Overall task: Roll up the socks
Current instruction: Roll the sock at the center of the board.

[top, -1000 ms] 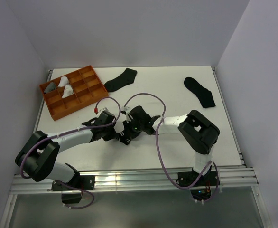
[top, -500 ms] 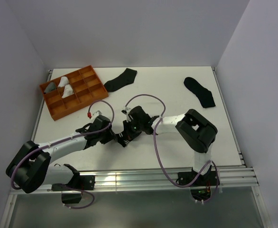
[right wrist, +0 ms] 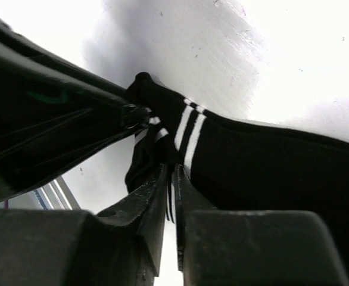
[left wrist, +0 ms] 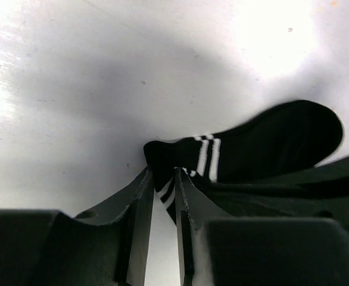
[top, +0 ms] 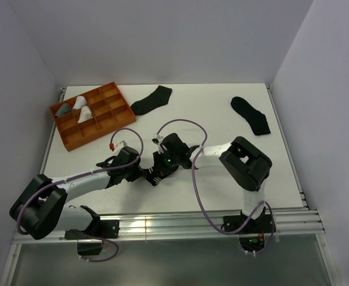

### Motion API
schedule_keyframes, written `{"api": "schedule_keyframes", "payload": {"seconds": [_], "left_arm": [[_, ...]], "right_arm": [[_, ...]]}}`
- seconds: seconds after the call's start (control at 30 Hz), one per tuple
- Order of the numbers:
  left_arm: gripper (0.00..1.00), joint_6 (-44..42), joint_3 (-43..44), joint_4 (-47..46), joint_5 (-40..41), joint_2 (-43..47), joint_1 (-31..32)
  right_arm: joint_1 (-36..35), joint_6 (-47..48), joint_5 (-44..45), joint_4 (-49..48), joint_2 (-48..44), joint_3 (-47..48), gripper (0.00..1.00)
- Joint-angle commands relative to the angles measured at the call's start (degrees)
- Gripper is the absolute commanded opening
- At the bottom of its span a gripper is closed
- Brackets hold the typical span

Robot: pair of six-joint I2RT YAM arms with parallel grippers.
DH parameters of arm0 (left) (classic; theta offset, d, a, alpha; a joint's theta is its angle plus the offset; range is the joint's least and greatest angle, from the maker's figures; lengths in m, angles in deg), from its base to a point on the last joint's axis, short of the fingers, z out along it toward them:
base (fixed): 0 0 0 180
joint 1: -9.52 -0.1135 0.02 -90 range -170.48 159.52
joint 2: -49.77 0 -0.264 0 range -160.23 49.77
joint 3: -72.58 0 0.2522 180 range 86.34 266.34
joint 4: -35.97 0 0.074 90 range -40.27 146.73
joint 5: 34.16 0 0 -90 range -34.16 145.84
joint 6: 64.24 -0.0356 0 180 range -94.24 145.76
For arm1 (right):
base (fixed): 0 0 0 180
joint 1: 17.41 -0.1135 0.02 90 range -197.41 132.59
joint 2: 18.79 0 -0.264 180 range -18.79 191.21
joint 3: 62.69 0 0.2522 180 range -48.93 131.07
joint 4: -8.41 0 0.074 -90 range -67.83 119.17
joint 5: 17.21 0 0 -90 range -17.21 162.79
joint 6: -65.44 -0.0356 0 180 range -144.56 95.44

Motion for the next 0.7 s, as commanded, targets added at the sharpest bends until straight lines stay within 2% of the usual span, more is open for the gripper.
{"api": "schedule_keyframes", "payload": {"seconds": [0.0, 0.23, 0.67], "left_arm": [[0.25, 1.01, 0.30, -1.51, 0.47, -1.87, 0.16], [0.24, 0.75, 0.74, -0.45, 1.00, -2.58, 0.16], [0.24, 0.13, 2.23, 0.25, 1.18, -2.75, 0.16]], "right_arm": [[-0.02, 0.27, -0.68, -0.71, -3.23, 1.16, 0.19], [-0.20, -2.11, -0.59, -2.12, -5.61, 0.81, 0.33], [-0.90, -5.45, 1.43, -2.12, -2.36, 2.74, 0.35]]}}
